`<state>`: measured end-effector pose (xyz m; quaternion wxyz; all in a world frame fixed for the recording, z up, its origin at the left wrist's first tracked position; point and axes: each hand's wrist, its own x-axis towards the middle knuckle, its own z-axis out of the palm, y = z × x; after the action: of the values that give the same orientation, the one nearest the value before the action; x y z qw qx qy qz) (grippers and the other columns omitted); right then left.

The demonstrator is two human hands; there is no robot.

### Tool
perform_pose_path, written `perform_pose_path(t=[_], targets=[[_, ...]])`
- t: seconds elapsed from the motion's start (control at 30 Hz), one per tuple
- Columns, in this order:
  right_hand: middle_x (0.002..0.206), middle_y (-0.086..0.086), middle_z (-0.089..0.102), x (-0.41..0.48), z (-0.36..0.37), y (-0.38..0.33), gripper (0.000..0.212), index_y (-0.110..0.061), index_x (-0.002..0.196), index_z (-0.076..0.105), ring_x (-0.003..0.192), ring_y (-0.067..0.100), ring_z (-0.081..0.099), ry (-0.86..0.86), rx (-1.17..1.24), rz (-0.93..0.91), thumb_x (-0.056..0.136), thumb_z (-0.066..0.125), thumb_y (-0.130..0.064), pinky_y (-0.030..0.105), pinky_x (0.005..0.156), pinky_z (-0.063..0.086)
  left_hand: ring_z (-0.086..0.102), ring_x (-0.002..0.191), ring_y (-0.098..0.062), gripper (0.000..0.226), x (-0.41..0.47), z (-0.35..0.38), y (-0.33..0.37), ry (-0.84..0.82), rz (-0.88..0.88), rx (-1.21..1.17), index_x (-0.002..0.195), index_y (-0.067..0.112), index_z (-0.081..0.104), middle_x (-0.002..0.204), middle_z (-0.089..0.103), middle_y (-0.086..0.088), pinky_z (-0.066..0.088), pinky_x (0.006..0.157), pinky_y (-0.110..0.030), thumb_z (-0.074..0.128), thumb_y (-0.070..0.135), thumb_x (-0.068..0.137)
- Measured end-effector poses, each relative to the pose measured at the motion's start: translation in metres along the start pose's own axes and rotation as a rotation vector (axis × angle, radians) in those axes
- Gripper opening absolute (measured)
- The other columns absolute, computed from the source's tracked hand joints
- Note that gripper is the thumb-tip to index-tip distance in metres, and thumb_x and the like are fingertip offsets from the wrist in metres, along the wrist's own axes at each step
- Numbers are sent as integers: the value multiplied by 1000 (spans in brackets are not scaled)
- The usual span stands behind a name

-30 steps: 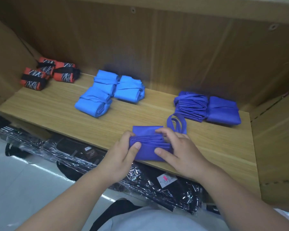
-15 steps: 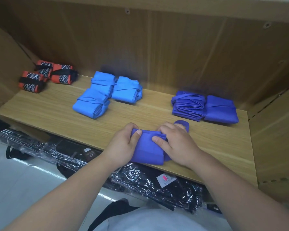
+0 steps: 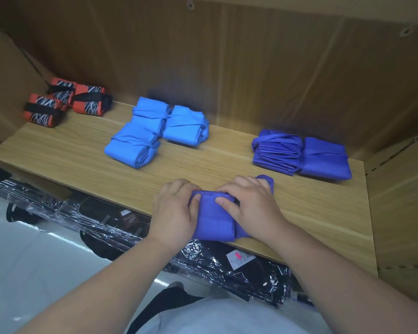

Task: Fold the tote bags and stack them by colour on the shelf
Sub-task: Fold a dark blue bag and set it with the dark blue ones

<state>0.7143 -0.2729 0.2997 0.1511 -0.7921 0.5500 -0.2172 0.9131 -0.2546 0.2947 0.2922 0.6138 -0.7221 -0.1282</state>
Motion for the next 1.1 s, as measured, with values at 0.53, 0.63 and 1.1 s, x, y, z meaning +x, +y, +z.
perform_pose_path(t=[0.53, 0.63, 1.1], targets=[[115, -6, 59, -8, -9, -13, 82, -27, 127, 58, 113, 19, 52, -206, -122, 103, 78, 20, -82, 39, 100, 31, 57, 102, -28, 56, 12, 1, 5, -117, -86, 113, 114, 21, 67, 109, 69, 2, 35, 89, -40, 27, 51, 89], [106, -10, 59, -6, -6, -10, 71, -24, 113, 56, 109, 20, 54, -185, -48, 113, 78, 25, -78, 36, 94, 30, 55, 102, -25, 58, 9, -3, 5, -146, -126, -13, 112, 21, 66, 107, 67, 2, 40, 91, -40, 30, 58, 86], [85, -11, 61, -15, -16, -35, 23, -21, 95, 58, 80, 9, 54, 80, 460, 46, 92, 59, -43, 25, 76, 40, 75, 87, -23, 43, -8, -40, 48, -171, -693, -936, 109, 20, 69, 100, 76, -7, 60, 71, -45, 74, 49, 77]])
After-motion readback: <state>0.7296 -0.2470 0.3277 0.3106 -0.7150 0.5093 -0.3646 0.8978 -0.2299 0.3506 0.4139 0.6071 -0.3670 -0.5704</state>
